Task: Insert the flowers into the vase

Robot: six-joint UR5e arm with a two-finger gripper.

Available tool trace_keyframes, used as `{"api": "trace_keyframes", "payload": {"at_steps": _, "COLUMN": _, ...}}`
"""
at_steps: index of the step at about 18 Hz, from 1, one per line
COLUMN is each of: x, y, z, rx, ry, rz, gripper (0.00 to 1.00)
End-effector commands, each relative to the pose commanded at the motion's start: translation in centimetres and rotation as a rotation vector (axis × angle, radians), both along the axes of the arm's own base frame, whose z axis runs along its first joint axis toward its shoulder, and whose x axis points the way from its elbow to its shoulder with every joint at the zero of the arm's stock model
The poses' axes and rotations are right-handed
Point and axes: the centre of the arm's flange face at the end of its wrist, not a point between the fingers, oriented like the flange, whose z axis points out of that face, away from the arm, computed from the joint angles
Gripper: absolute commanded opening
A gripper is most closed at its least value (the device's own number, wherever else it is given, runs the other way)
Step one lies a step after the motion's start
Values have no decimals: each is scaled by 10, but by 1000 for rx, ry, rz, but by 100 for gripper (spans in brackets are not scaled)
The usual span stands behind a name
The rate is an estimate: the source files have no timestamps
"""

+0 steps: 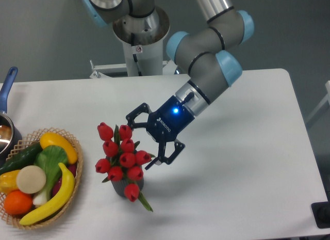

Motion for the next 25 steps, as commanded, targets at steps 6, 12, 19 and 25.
{"api": "trace_keyframes", "payload": {"at_steps": 6, "x": 19, "y": -21, "z": 11, "rx": -93, "ry": 81, "rz": 34, "gripper": 100}}
{"api": "trace_keyframes", "payload": {"at_steps": 12, "x": 17, "y": -38, "z": 38, "rx": -206, "ry": 231, "rz": 91, "gripper": 100}}
{"api": "trace_keyframes", "payload": {"at_steps": 19, "x": -62, "y": -114, "z": 104, "rx": -451, "ry": 575, "rz": 299, "gripper": 100}}
{"api": "trace_keyframes", "payload": {"at_steps": 25, "x": -75, "y": -171, "z": 130, "rx": -748, "ry": 764, "rz": 239, "gripper": 100}}
